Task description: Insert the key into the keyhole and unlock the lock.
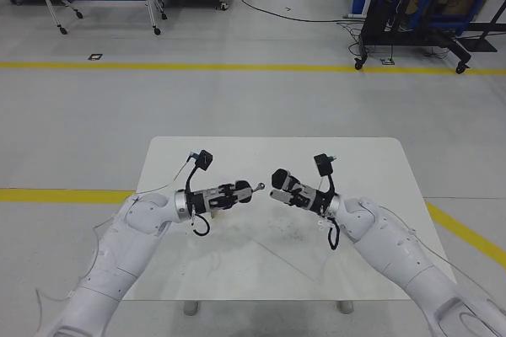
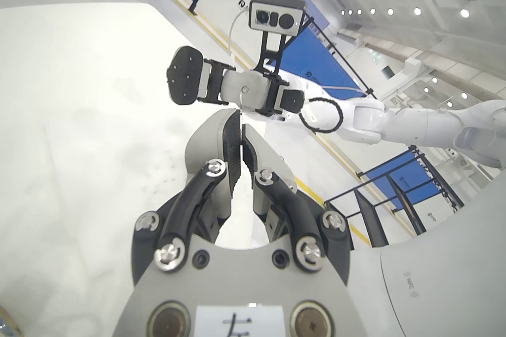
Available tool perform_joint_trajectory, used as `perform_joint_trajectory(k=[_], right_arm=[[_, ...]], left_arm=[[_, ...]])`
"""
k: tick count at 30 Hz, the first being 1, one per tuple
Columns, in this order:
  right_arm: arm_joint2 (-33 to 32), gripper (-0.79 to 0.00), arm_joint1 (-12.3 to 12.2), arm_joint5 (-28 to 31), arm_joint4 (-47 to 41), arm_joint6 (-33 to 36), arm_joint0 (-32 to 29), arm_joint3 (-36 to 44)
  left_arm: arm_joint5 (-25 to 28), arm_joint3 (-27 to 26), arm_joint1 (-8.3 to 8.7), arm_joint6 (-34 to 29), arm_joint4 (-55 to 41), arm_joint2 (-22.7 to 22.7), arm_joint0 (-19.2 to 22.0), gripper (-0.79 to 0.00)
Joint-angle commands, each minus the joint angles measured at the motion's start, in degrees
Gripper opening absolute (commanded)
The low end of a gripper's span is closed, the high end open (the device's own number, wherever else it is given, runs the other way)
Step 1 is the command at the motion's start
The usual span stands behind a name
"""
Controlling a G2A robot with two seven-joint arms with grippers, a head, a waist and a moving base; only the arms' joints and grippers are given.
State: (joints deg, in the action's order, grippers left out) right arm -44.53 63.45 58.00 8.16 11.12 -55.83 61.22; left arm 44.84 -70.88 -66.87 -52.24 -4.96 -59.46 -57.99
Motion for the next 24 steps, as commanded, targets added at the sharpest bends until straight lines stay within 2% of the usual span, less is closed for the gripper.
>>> perform_joint_trajectory(k=[1,2,4,5,9,14,21,24], right_arm=[[-0.08,0.0,-0.64,0.0,-1.43,5.18,-0.29,0.22],[-0.19,0.0,-0.89,0.0,-2.67,7.21,-0.25,0.12],[0.01,-0.105,-1.07,-0.04,-5.47,10.42,-0.14,0.2],[0.18,-0.08,-1.07,-0.22,-6.43,11.83,0.18,0.13],[1.04,-0.132,-0.68,0.0,-10.54,14.84,0.96,0.18],[1.25,-0.394,-0.4,0.0,-14.03,17.89,1.95,-0.54],[1.93,-0.443,0.07,0.0,-17.13,22.31,3.23,-2.34],[1.94,-0.502,0.26,0.0,-18.5,23.46,3.46,-2.61]], left_arm=[[-0.1,-0.11,0.16,-2.02,0.38,0.31,0.42,-0.785],[-0.2,-0.26,0.2,-2.49,0.21,0.47,0.56,-0.785],[-0.45,-0.55,0.24,-2.95,-0.09,0.7,0.86,-0.785],[-0.6,-0.71,0.27,-3.53,0.0,0.93,1.09,-0.785],[-1.81,-1.06,0.33,-4.19,1.87,1.7,1.87,-0.785],[-1.87,-0.75,0.4,-3.51,1.95,2.08,1.98,-0.785],[-2.02,-0.54,0.51,-2.86,1.89,2.51,2.17,-0.785],[-2.21,-0.55,0.46,-2.69,2.13,3.09,2.33,-0.785]])
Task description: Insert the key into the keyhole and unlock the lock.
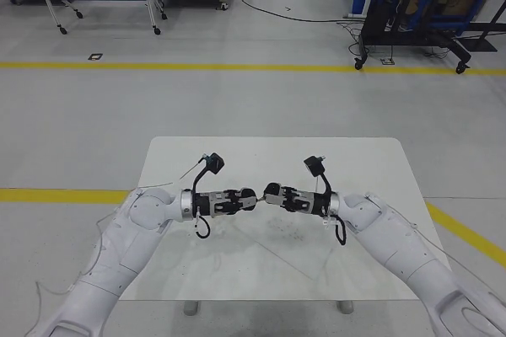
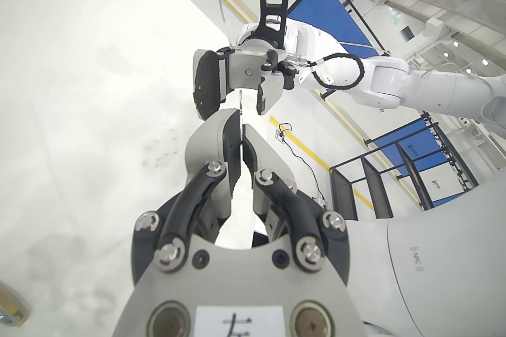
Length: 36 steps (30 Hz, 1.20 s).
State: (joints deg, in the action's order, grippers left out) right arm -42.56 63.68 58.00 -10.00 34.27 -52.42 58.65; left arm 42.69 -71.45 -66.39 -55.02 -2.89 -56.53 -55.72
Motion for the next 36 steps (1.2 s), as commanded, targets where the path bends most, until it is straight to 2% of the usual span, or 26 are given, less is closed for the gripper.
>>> perform_joint_trajectory(k=[1,2,3,5,22,24,25,26,27,28,32,36], right_arm=[[-0.06,-0.505,0.09,0.0,-0.75,0.67,0.08,-0.05],[-0.04,-0.533,0.13,0.0,-1.12,1.23,0.1,0.07],[-0.03,-0.594,0.17,0.0,-1.62,1.85,0.11,0.13],[-0.12,-0.782,0.26,0.0,-2.38,2.73,0.06,0.01],[-2.91,-0.785,0.65,0.0,-4.2,6.91,-1.35,0.68],[-3.38,-0.785,0.62,0.0,-3.9,7.1,-1.7,0.98],[-3.65,-0.785,0.59,0.0,-3.63,7.19,-1.84,1.07],[-3.89,-0.785,0.58,0.0,-3.48,7.23,-2.04,1.19],[-4.12,-0.785,0.55,0.0,-3.34,7.3,-2.23,1.3],[-4.36,-0.785,0.52,0.0,-3.15,7.37,-2.4,1.37],[-5.87,-0.785,0.34,0.0,-2.38,6.51,-3.21,1.82],[-9.09,-0.785,-0.24,0.0,0.03,3.52,-4.62,2.74]], left_arm=[[-0.09,0.09,-0.04,0.27,0.19,0.3,0.14,-0.785],[-0.22,0.17,-0.06,0.38,0.3,0.49,0.21,-0.785],[-0.35,0.27,-0.09,0.52,0.39,0.68,0.28,-0.785],[-0.54,0.42,-0.14,0.77,0.6,1.04,0.42,-0.785],[-0.54,0.39,-0.05,3.86,0.82,1.43,0.7,-0.77],[-0.73,0.39,-0.04,4.59,0.73,1.32,0.67,-0.493],[-0.8,0.35,-0.03,4.98,0.67,1.24,0.63,-0.44],[-0.84,0.27,-0.01,5.21,0.67,1.18,0.59,-0.311],[-0.85,0.21,0.02,5.42,0.68,1.08,0.54,-0.08],[-0.9,0.17,0.06,5.8,0.6,0.9,0.45,0.0],[1.05,-0.39,0.38,4.89,-3.42,0.02,-0.43,0.0],[1.73,-1.46,1.34,5.34,-2.57,-2.95,-1.88,0.0]])
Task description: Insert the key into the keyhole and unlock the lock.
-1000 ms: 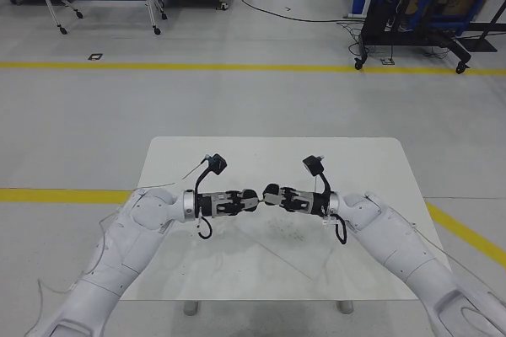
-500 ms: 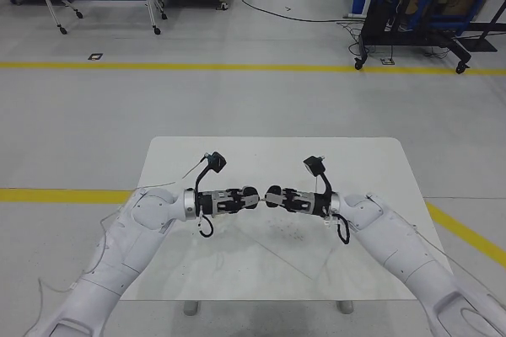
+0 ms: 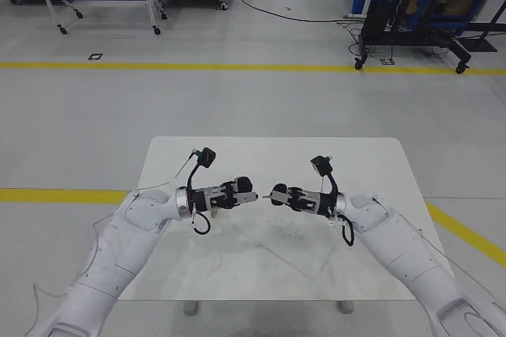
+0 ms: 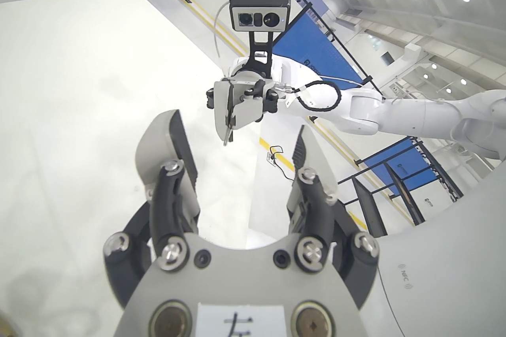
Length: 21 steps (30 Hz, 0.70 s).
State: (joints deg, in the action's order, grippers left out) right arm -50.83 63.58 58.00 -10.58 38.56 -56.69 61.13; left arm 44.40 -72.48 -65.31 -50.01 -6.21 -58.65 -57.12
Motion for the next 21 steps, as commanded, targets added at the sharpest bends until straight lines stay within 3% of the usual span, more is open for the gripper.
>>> perform_joint_trajectory(k=[1,4,7,11,14,21], right_arm=[[-1.91,-0.785,-0.36,0.0,1.22,-1.79,-0.93,0.73],[-5.06,-0.785,-1.02,0.0,2.7,-4.61,-3.1,2.3],[-7.78,-0.785,-1.63,0.0,4.52,-6.33,-5.02,3.88],[-10.53,-0.785,-2.15,0.0,6.16,-8.54,-7.2,6.14],[-12.0,-0.785,-2.39,0.0,6.69,-9.82,-8.62,8.09],[-12.16,-0.785,-2.41,0.0,6.64,-9.91,-8.76,8.28]], left_arm=[[-0.3,-1.12,0.66,1.02,2.51,-2.17,-1.11,0.0],[-2.75,-5.79,2.01,4.3,11.08,-6.76,-4.48,0.0],[-9.28,-13.71,3.35,8.25,25.87,-11.25,-9.52,0.0],[-13.95,-21.07,4.11,8.98,33.95,-12.46,-15.72,0.0],[-16.07,-19.86,4.33,7.1,37.81,-11.97,-15.99,-0.049],[-22.52,-15.05,3.58,10.35,48.85,-7.25,-13.57,-0.163]])
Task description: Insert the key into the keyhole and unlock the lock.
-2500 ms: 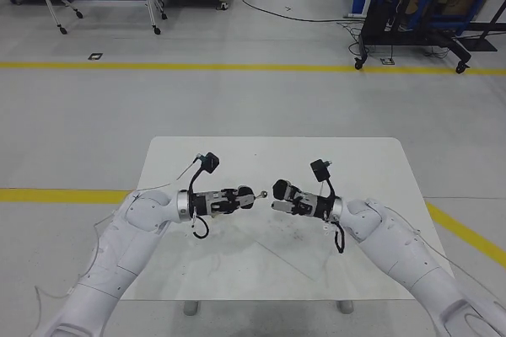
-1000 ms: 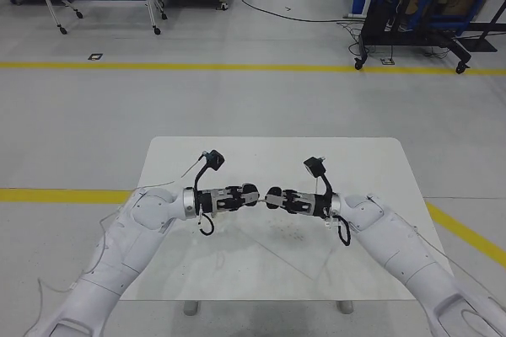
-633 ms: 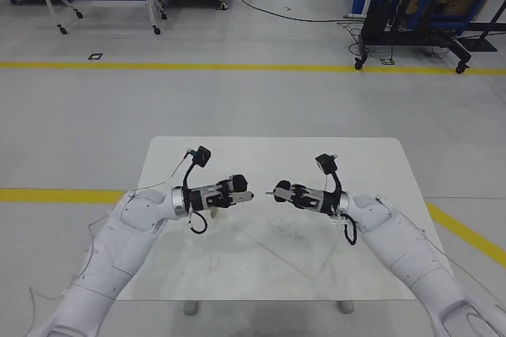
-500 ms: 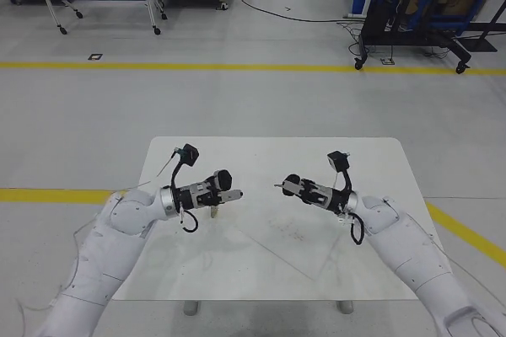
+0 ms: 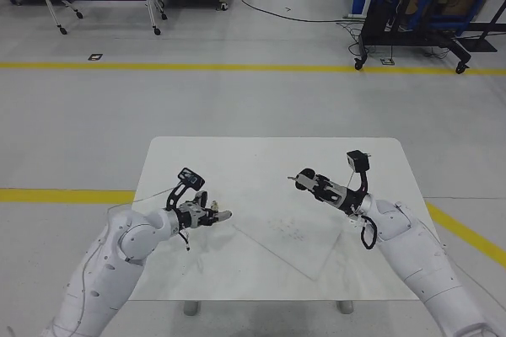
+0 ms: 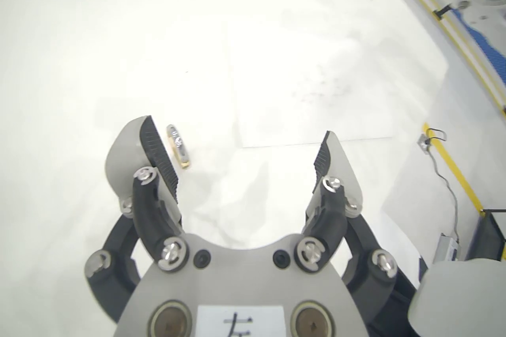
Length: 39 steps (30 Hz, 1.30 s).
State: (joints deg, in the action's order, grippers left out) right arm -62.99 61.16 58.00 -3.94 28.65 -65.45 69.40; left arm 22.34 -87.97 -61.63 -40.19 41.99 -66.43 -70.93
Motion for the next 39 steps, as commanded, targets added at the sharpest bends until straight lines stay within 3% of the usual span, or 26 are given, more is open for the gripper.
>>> perform_joint_trajectory(k=[1,4,6,8,17,20,22,23,35,39], right_arm=[[0.0,-0.785,0.0,0.0,0.0,0.0,0.0,0.0],[0.0,-0.785,0.0,0.0,0.0,0.0,0.0,0.0],[0.0,-0.785,0.0,0.0,0.0,0.0,0.0,0.0],[0.0,-0.785,0.0,0.0,0.0,0.0,0.0,0.0],[0.0,-0.785,0.0,0.0,0.0,0.0,0.0,0.0],[0.0,-0.785,0.0,0.0,0.0,0.0,0.0,0.0],[0.0,-0.785,0.0,0.0,0.0,0.0,0.0,0.0],[0.0,-0.785,0.0,0.0,0.0,0.0,0.0,0.0],[0.0,-0.785,0.0,0.0,0.0,0.0,0.0,0.0],[0.0,-0.785,0.0,0.0,0.0,0.0,0.0,0.0]], left_arm=[[-1.11,1.09,-0.21,0.87,1.45,0.98,0.63,-0.175],[-3.65,3.04,-0.57,0.92,4.27,2.67,1.91,-0.243],[-4.33,4.17,-0.82,0.83,4.77,3.61,2.68,-0.394],[-4.5,4.79,-1.0,0.94,4.92,4.23,3.19,-0.449],[-7.07,5.71,-1.34,0.02,7.55,5.64,4.02,-0.474],[-8.16,6.36,-1.58,-0.7,8.24,6.39,4.71,-0.52],[-8.8,6.6,-1.71,-0.72,8.79,6.76,5.04,-0.643],[-8.85,6.66,-1.77,-0.65,8.94,6.96,5.15,-0.785],[-9.62,6.82,-2.33,-1.03,10.44,8.43,6.18,-0.785],[-8.93,6.96,-2.59,2.36,7.82,7.77,6.25,-0.785]])
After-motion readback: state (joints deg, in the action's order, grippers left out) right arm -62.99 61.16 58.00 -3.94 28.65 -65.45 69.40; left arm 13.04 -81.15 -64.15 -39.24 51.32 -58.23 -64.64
